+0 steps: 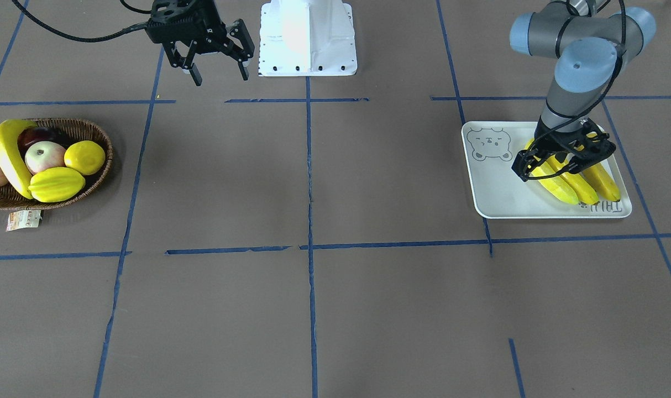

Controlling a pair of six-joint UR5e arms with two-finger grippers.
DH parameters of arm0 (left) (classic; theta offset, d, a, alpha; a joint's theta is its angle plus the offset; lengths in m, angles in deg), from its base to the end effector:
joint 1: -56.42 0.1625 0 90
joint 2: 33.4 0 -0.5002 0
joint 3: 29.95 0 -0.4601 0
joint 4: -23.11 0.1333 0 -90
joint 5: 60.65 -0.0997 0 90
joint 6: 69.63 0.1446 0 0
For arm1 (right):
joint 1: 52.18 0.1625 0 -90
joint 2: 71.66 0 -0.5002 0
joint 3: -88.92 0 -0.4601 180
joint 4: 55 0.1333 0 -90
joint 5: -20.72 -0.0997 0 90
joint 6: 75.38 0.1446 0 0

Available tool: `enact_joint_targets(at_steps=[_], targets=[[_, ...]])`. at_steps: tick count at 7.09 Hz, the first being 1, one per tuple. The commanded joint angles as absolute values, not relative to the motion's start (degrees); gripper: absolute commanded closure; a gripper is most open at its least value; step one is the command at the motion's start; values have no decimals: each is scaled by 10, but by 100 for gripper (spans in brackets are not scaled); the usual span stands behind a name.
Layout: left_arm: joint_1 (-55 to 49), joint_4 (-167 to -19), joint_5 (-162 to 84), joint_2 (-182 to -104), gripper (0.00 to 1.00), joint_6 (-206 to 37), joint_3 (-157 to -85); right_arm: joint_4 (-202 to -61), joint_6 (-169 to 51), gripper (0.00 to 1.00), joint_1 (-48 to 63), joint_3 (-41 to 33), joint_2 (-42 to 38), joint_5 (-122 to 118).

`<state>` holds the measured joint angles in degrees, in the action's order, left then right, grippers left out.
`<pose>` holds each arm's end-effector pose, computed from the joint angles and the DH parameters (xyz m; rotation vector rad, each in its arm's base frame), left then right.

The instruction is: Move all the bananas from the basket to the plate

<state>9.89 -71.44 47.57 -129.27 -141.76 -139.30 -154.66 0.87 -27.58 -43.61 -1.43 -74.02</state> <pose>0.3641 -0.5121 0.5338 0.0116 0.6056 -0.4024 -0.4569 -0.3427 0.2340 0.2292 -0.8932 0.1378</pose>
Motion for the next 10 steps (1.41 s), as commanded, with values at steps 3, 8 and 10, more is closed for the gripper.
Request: enact_joint_targets(at_steps=[3,8,10], targets=[[108,-635,517,-1403,0,-1449,-1449,-1548,-117,0,-200,-515,161,-748],[148,-613,514,-1463,0,-1506,-1454,-1076,-339,0,68,-275,375,-1034],[149,-613,514,-1468,0,-1506,-1455,-1035,-366,0,122,-215,398,-1098]])
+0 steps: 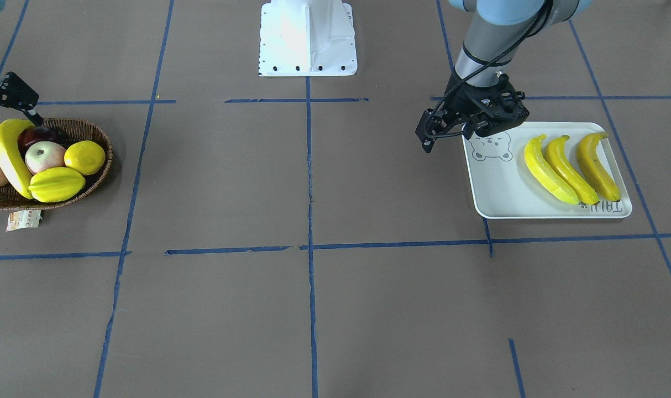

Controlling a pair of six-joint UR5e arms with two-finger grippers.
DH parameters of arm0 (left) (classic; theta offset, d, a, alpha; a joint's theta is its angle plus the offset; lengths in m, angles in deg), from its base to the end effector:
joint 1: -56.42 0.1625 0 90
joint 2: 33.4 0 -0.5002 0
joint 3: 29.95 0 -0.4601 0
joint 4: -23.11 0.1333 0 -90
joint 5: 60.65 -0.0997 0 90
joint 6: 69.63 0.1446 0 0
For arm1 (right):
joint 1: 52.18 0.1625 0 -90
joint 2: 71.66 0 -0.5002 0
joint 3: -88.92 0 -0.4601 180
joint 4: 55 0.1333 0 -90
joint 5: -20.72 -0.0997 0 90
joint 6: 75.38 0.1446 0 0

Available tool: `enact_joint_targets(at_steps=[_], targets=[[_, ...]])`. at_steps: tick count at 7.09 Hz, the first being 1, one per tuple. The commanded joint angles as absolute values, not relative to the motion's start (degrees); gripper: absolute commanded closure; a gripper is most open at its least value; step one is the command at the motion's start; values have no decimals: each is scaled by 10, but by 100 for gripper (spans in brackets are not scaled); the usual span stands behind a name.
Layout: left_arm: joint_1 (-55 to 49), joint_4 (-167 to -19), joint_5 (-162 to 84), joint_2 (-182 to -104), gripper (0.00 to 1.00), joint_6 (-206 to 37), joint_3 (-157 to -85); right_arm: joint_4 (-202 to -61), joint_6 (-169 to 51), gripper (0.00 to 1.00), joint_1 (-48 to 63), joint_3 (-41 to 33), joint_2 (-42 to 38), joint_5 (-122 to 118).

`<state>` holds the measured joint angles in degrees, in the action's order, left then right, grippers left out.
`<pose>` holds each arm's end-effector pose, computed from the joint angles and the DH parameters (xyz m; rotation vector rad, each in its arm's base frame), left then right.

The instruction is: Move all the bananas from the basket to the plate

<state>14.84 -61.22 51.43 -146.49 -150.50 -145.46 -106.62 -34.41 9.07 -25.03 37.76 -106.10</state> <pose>0.4448 -0.5002 0.3077 -0.0150 0.8306 -0.3894 -0.1728 -0.4119 0.6148 0.2425 -0.9127 -0.0433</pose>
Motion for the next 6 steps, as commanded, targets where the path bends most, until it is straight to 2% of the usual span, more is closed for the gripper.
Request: enact_joint_targets(at_steps=[1,4,6], targets=[[149,-613,515,-1468,0,-1506,-1455,-1035,-372,0,122,-212,413,-1090],[149,-613,515,-1470,0,-1506,-1455,-1034,-375,0,117,-157,413,-1091],[149,-613,515,-1470,0,-1506,-1455,-1036,-371,0,98,-156,408,-1094]])
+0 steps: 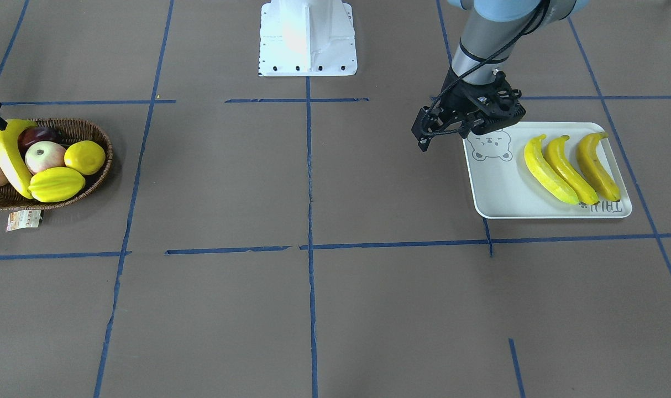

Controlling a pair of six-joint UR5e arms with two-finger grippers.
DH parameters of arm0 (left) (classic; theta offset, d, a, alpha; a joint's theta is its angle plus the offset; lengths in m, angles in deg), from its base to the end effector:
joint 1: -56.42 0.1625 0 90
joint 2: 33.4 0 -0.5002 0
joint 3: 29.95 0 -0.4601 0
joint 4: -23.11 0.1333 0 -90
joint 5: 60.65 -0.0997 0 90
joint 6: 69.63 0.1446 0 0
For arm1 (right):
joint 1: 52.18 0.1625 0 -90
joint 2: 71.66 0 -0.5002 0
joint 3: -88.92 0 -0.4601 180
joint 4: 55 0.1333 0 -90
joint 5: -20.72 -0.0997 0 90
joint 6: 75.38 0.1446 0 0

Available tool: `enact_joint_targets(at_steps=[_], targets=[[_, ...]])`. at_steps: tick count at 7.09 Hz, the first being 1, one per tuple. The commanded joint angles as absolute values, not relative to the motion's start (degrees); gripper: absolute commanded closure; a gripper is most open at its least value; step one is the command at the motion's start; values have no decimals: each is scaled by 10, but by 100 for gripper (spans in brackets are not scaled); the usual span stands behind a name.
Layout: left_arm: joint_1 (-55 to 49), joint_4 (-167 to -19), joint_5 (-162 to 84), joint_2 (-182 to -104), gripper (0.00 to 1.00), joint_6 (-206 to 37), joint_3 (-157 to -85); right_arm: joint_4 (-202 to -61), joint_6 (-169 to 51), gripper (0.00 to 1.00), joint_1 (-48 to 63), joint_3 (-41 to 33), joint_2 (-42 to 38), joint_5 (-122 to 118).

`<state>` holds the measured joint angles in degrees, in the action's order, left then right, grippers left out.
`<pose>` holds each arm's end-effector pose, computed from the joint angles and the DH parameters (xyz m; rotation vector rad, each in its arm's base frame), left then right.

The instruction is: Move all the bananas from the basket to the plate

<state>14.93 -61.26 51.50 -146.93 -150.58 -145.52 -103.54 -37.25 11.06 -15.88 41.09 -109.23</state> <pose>0.4463 -0.4999 0.3019 -0.0129 0.8392 -0.3863 -0.1469 -0.3812 0.7248 0.1098 -0.8705 -0.0183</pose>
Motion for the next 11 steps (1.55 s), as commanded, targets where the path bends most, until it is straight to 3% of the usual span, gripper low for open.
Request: enact_joint_targets(at_steps=[1,3,4,5,7,11], targets=[[149,-613,514,-1470,0,-1506,-1454,-1036,-371,0,85,-156,408,-1096],[149,-613,514,-1469,0,-1505,-1454,-1037,-371,3,72,-154,402,-1099],[149,-613,514,-1469,0,-1506,-1454,-1038,-371,18,72,-149,402,-1100],[149,-613,514,-1469,0,-1505,-1454,-1038,-374,54,72,-142,399,-1100],[149,-613,513,-1469,0,-1505,-1454,-1036,-378,96,73,-141,398,-1100],[149,-613,514,-1468,0,-1506,-1455,-1038,-378,100,152,-186,411,-1137]])
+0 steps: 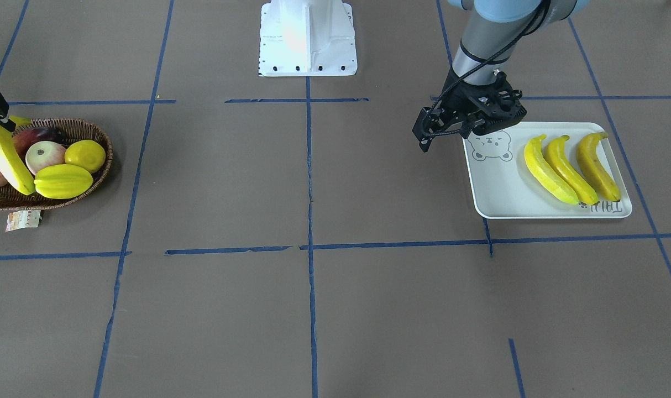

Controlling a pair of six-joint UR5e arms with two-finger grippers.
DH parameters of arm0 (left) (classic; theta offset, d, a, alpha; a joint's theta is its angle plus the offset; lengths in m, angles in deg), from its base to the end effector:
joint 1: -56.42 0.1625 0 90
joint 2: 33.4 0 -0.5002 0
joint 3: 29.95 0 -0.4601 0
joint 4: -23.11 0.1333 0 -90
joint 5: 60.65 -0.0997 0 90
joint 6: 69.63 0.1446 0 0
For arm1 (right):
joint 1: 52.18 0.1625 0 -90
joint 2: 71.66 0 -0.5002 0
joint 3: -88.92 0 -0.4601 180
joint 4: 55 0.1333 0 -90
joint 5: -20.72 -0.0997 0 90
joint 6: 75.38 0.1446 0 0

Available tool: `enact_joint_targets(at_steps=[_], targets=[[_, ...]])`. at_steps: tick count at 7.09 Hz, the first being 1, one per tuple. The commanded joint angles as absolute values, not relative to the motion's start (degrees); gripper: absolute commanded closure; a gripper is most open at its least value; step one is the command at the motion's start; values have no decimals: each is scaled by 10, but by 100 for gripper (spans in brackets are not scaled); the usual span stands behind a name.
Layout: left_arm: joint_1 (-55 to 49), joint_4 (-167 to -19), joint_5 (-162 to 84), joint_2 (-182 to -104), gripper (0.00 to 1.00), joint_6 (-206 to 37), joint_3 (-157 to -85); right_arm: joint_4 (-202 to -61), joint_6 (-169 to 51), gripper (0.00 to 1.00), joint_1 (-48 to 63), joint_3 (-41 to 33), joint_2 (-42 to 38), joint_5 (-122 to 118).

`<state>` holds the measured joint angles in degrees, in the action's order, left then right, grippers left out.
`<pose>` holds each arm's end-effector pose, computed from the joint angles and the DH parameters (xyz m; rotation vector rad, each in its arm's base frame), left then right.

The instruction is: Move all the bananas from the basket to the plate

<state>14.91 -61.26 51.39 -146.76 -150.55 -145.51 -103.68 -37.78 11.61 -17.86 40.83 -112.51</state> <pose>0.4457 -0.5000 0.3041 -0.0123 0.8358 -0.3877 -0.1499 -0.3820 0.6980 0.1161 -0.9297 -0.0503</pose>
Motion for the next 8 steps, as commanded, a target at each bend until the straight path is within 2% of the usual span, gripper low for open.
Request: enact_joint_targets(at_steps=[1,3,6,8], targets=[[149,-613,514,-1468,0,-1505,-1454,-1040,-379,100,179,-190,408,-1137],[148,-613,515,-1467,0,-1504,-1455,-1077,-379,100,195,-230,382,-1142],[151,-621,517,-1481,0,-1505,-1455,-1192,-358,100,134,-254,205,-1137],[156,-640,517,-1509,0,-1529,-1454,-1213,-239,100,74,-253,113,-1124]])
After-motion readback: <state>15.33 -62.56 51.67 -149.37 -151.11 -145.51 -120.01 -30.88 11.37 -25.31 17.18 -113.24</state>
